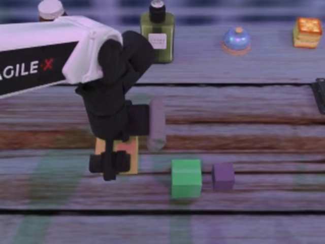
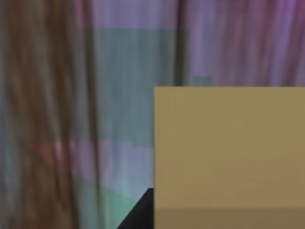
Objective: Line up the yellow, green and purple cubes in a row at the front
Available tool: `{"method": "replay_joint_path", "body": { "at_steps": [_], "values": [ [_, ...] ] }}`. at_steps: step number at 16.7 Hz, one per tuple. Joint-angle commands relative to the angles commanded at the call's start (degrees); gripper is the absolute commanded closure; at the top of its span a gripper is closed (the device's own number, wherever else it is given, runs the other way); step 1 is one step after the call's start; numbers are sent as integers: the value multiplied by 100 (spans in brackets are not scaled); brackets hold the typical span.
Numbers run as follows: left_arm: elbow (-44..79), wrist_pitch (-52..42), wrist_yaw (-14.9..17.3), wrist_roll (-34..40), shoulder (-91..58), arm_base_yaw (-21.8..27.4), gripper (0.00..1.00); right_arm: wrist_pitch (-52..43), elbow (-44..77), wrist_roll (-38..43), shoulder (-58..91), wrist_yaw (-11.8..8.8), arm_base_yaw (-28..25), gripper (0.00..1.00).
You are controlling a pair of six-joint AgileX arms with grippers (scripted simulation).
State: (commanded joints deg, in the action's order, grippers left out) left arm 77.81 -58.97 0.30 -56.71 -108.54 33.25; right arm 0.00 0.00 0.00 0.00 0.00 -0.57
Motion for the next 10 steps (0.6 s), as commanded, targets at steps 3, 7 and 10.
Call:
{"method": "replay_joint_path", "body": {
  "at_steps": [3,7,10],
  "values": [
    [-138,235,0,7,-97,9,100,0,0,0,0,0,0,0],
    [-579,1078,7,28,-452,32,100,0,0,0,0,0,0,0],
    [-798,1445,5,26,-642,56,100,0,0,0,0,0,0,0]
  ]
}}
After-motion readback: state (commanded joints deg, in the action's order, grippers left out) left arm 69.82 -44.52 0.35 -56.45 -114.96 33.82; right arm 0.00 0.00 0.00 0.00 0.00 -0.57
